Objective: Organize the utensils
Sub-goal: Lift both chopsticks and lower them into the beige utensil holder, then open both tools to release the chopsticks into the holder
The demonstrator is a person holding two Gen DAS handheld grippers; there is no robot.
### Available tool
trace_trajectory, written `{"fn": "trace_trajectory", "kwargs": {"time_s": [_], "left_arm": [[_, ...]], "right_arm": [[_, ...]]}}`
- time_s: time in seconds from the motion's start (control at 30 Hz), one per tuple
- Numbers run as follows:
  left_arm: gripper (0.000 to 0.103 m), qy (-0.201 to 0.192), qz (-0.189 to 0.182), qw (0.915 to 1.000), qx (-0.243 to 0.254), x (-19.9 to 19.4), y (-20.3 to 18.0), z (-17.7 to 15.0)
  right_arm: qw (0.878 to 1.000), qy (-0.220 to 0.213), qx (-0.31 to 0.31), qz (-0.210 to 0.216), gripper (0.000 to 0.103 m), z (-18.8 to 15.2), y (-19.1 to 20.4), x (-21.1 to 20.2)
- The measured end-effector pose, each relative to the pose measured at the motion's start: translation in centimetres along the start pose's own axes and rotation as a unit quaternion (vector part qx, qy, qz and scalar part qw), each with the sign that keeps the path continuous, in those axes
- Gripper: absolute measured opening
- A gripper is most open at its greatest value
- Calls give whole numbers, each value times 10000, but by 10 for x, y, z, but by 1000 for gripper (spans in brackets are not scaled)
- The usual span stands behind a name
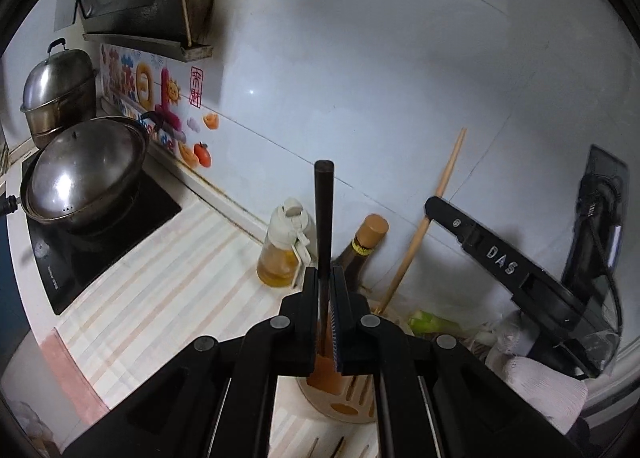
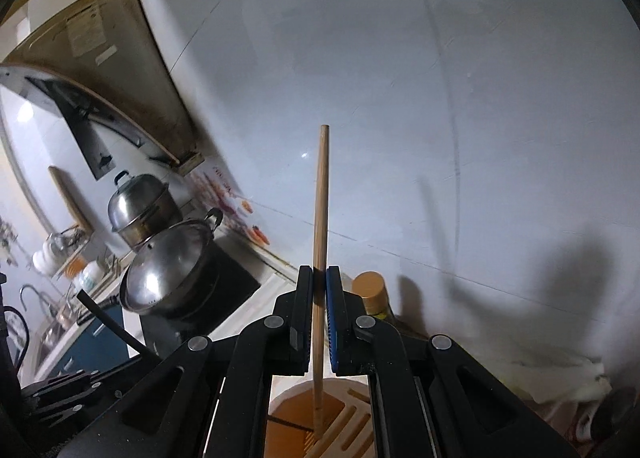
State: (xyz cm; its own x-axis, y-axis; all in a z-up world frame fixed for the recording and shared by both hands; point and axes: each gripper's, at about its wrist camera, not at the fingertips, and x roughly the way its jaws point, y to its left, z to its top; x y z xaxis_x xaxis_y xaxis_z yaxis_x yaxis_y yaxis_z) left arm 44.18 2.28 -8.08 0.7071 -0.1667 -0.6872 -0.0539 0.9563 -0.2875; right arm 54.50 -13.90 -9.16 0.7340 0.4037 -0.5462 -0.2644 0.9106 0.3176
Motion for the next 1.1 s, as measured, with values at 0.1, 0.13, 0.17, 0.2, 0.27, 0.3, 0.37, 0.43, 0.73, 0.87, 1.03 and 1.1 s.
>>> {"fn": "trace_trajectory", "kwargs": {"time_s": [0.1,0.13,0.17,0.2,0.27,0.3,0.37,0.43,0.73,0.87,1.03,1.1], "left_arm": [[1,75,-87,9999,-75,5,2,1],[1,113,-127,9998,-72,6,1,1],[1,122,-110,9999,-53,7,0,0],[1,135,-114,9998,-37,8,-1,0],[1,180,-137,9997,0,10,-2,-1],[1,186,-128,9997,11,11,-3,-2],[1,201,-156,9997,7,11,-2,-1],[1,198,-133,9997,0,12,-1,1],[10,223,376,9990,56,7,7,-1],[86,167,710,9973,-19,3,17,-6],[103,59,913,9958,6,-8,28,-16],[103,44,1024,9947,86,-12,29,-23]], "right_arm": [[9999,43,-104,51,6,-3,-3,13],[9999,71,-100,81,6,-4,-5,16],[9998,111,-100,105,6,-6,-6,20],[9998,121,-83,146,6,-7,-8,22],[9996,134,-140,185,6,-8,-9,22],[9995,146,-166,203,6,-9,-9,22],[9994,119,-238,234,6,-10,-9,22],[9992,63,-308,264,6,-9,-7,21],[9959,526,-696,257,7,-28,3,33],[9952,718,-598,276,38,-33,2,22],[9973,646,-325,-95,54,-41,-4,-17],[9969,692,-123,-358,61,-48,-11,-35]]}}
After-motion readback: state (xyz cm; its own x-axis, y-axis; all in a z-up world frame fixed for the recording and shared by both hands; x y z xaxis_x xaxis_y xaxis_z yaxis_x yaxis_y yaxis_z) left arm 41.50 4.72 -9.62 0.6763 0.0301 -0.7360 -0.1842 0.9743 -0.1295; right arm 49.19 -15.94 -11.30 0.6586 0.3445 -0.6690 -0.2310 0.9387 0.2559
